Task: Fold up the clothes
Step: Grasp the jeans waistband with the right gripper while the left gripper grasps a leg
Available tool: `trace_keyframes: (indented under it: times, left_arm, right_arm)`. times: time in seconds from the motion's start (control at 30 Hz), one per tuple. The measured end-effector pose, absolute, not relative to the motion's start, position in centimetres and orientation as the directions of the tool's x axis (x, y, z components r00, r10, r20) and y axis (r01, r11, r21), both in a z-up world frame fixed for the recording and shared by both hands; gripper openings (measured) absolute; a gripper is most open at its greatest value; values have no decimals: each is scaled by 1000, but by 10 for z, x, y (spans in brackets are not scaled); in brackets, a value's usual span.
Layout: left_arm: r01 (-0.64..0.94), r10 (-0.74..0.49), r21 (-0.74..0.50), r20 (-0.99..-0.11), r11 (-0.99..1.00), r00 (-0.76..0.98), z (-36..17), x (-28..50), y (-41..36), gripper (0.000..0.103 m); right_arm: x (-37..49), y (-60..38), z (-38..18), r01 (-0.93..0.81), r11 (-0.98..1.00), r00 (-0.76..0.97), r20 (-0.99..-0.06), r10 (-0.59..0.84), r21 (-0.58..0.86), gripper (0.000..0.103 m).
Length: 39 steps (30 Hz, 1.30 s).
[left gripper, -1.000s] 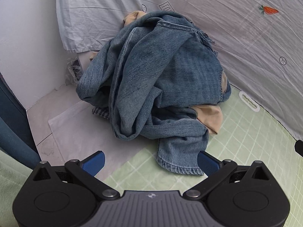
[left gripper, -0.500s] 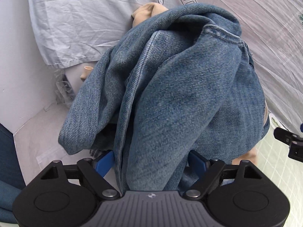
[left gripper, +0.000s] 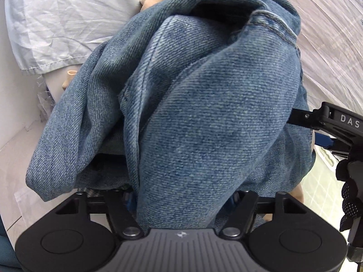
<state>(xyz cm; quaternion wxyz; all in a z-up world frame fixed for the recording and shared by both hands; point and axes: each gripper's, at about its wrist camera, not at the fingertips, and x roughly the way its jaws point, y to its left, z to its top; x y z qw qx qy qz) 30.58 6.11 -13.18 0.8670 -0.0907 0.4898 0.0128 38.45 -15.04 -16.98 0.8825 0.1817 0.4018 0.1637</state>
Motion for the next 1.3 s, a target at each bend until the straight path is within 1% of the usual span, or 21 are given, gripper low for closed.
trace_keyframes:
  times: [0.03,0.07,0.1,0.13,0.2,0.37,0.43,0.57,0.63,0.67,0.87,0.93,1.2,1.3]
  left_arm:
    - [-114,-65,-147,-848,983,526,-130,303,59,51]
    - [-117,-58,-142,-844,983,533,-127,300,56,43]
    - [-119,-50,-135,-840,984,540,-125,297,54,36]
    - [-120,-43,-129,-836,984,548,-121,293,51,34]
    - [-113,-35,-120,-823,986,567,-112,285,46,28]
    - [-53,-59,-124,-755,991,653,-74,249,33,25]
    - [-5,-90,-127,-728,992,680,-58,231,18,25]
    - [115,-172,-128,-686,985,707,-34,189,-12,25]
    - [178,-218,-129,-673,976,707,-24,168,-29,25]
    - [206,-240,-131,-672,970,701,-28,159,-37,25]
    - [345,-356,-161,-689,925,632,-37,97,-87,25]
    - [389,-388,-170,-703,906,597,-44,71,-110,25]
    - [546,-506,-236,-753,804,420,-67,-26,-221,26]
    - [601,-530,-243,-768,762,360,-78,-56,-262,26]
  right_arm:
    - [380,-150,-166,-150,887,634,-646,425,436,51]
    - [375,-150,-162,-159,896,646,-643,411,414,35]
    - [369,-150,-158,-166,904,661,-635,399,395,14]
    - [364,-153,-154,-168,908,676,-625,389,384,11]
    - [353,-158,-147,-144,921,705,-615,353,363,9]
    - [298,-169,-120,-82,950,798,-551,244,302,7]
    - [269,-177,-105,-59,961,837,-511,196,271,7]
    - [202,-194,-77,-3,987,897,-436,73,159,7]
    - [171,-211,-68,37,991,909,-415,21,132,7]
    - [152,-223,-64,65,989,913,-409,-6,130,7]
    - [45,-287,-59,219,971,896,-413,-162,95,7]
    - [10,-311,-62,274,956,881,-427,-205,107,7]
    - [-131,-408,-77,470,880,780,-498,-380,66,7]
    - [-180,-445,-83,541,839,731,-524,-437,56,7]
